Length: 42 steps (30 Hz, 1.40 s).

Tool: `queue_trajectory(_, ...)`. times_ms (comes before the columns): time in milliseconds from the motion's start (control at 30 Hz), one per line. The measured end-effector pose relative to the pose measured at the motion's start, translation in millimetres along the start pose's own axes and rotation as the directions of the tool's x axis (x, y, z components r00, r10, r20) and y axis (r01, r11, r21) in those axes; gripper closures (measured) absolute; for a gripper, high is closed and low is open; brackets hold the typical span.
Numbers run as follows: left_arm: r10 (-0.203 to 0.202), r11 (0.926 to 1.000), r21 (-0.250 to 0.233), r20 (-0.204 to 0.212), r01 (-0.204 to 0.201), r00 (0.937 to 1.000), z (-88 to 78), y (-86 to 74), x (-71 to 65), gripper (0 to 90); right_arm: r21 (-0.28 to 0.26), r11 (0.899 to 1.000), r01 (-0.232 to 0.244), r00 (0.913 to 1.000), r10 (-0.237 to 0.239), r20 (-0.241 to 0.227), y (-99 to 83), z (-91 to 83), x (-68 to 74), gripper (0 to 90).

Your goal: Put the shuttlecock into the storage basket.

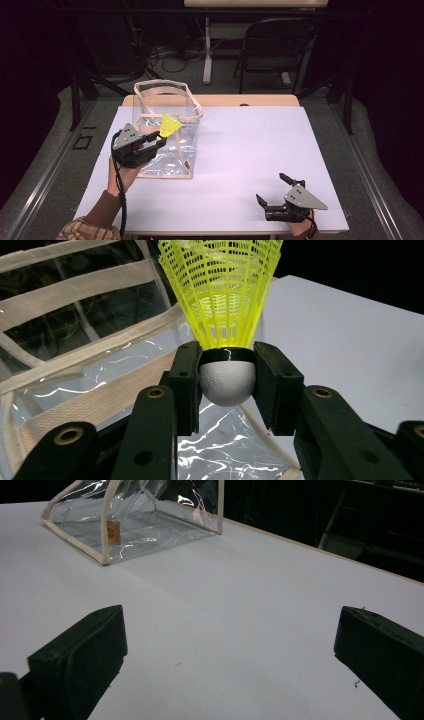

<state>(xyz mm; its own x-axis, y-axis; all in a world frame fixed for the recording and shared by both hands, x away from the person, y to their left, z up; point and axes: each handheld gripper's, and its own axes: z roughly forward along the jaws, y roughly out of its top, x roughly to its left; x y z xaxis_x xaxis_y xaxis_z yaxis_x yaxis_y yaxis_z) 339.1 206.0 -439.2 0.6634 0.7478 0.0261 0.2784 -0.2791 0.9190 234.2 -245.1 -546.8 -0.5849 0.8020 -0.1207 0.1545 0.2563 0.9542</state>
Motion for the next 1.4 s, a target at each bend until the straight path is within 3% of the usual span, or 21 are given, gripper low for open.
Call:
queue_trajectory(733, -0.032, 0.9988, -0.039, -0.071, 0.03, 0.9969, -2.5, 10.7, 23.7, 64.8, -0.003, 1.0, -0.003, 1.0, 0.003, 0.001, -0.1, 0.2, -0.1, 0.0)
queue_trajectory(1400, -0.05, 0.9977, -0.051, -0.109, 0.045, 0.9928, 4.0, 24.3, 42.3, 64.8, 0.0, 1.0, -0.003, 1.0, 0.003, 0.0, 0.0, 0.0, 0.0, 0.1)
